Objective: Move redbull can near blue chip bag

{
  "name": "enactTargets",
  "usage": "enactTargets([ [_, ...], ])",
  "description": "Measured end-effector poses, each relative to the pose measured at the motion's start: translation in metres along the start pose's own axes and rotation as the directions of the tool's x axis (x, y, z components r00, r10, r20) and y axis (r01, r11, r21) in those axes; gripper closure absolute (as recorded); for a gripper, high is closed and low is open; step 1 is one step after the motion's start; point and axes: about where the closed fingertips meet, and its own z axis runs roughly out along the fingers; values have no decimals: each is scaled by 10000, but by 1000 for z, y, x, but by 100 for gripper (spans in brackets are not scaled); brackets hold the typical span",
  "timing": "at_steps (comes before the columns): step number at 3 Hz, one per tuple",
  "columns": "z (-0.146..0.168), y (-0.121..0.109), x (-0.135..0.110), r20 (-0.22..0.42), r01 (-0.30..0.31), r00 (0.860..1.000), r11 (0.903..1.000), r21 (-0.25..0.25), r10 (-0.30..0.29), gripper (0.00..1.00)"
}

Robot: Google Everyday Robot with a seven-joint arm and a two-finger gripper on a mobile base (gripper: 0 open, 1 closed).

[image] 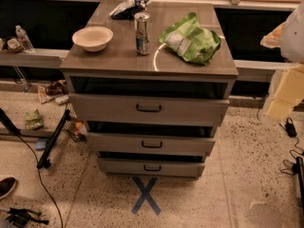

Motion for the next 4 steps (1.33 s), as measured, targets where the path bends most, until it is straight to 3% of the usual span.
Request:
enactTargets([
  [1, 6, -12, -7, 852, -422, 9956, 9987, 276, 397, 0],
  [2, 15, -41, -35, 2310, -889, 9704, 9935, 714, 702, 0],
  [3, 37, -75, -68, 3507, -1821, 9265, 9781, 1009, 1363, 0],
  [4, 63, -103, -114, 4534, -2641, 8688, 9609, 838, 1993, 0],
])
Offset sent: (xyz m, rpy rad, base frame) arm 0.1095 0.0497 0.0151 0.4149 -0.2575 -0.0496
